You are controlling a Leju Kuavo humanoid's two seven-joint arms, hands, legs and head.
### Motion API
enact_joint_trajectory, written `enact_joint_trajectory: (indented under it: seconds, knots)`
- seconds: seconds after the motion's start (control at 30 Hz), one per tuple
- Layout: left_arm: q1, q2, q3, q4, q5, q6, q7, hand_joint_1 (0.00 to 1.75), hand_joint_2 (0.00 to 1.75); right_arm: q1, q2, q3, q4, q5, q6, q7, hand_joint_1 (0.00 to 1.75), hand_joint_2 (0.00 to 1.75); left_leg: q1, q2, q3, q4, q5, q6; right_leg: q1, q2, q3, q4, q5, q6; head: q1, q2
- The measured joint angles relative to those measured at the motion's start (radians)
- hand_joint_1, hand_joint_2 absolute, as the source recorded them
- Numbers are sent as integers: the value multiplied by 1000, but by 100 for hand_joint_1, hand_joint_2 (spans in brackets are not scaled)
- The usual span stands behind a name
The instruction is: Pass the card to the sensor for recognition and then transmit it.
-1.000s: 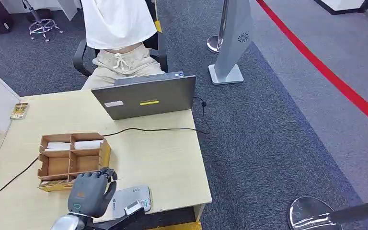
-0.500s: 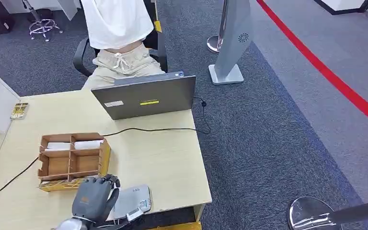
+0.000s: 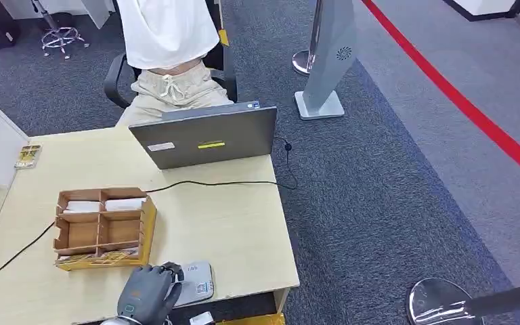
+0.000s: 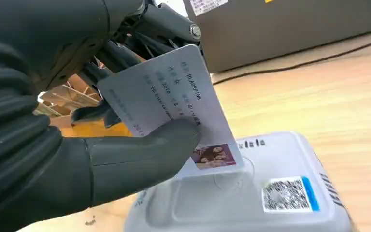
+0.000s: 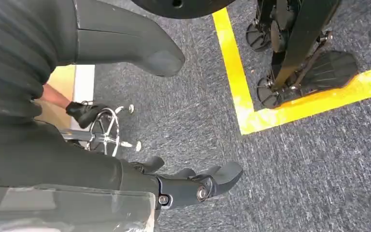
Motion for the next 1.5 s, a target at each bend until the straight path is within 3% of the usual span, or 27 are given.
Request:
enact_joint_trajectory:
  seconds: [0.5,0.6,0.73,0.9,1.03,1.23,1.33,1.4,1.5]
  knots:
    - [-39,5,-6,5,-50,17,63,175,175,1,-9,1,13,1,-4,0,0,175,0,0,1,0,0,0,0,0,0,0,0,0,0,0]
    - [-59,2,8,-16,-115,8,121,175,175,2,-12,1,16,16,-4,0,0,175,0,-1,0,0,0,0,0,0,0,0,0,0,0,0]
    - [-180,4,45,-56,-155,-56,163,175,175,1,-19,8,21,32,-4,-3,0,175,0,-4,0,0,2,0,0,-4,0,0,0,0,0,0]
    - [-329,20,126,-56,-156,-74,146,175,175,1,-32,22,40,36,-8,-5,0,175,0,-4,0,0,3,0,0,-3,1,1,1,-1,0,0]
    - [-410,50,153,-49,-233,-10,169,175,175,-1,-42,31,58,53,-23,-3,0,175,0,-5,-1,0,4,0,0,-4,0,1,1,-1,0,0]
    - [-543,101,229,-1,-307,91,149,175,175,-4,-54,47,92,64,-40,11,0,175,0,-4,-1,0,4,0,0,-3,0,1,1,-1,0,0]
    - [-593,144,234,39,-329,147,188,175,175,-6,-58,53,107,68,-44,19,0,175,0,-3,-1,0,4,0,0,-3,0,1,1,-1,0,0]
    - [-625,166,237,67,-330,148,190,175,175,-6,-60,56,113,68,-51,21,0,175,0,-4,-1,0,4,0,0,-3,0,1,1,-1,0,0]
    - [-673,208,227,107,-330,117,246,175,175,-8,-63,61,123,68,-55,27,0,175,1,-3,-1,0,4,-1,0,-2,-1,1,1,-1,0,0]
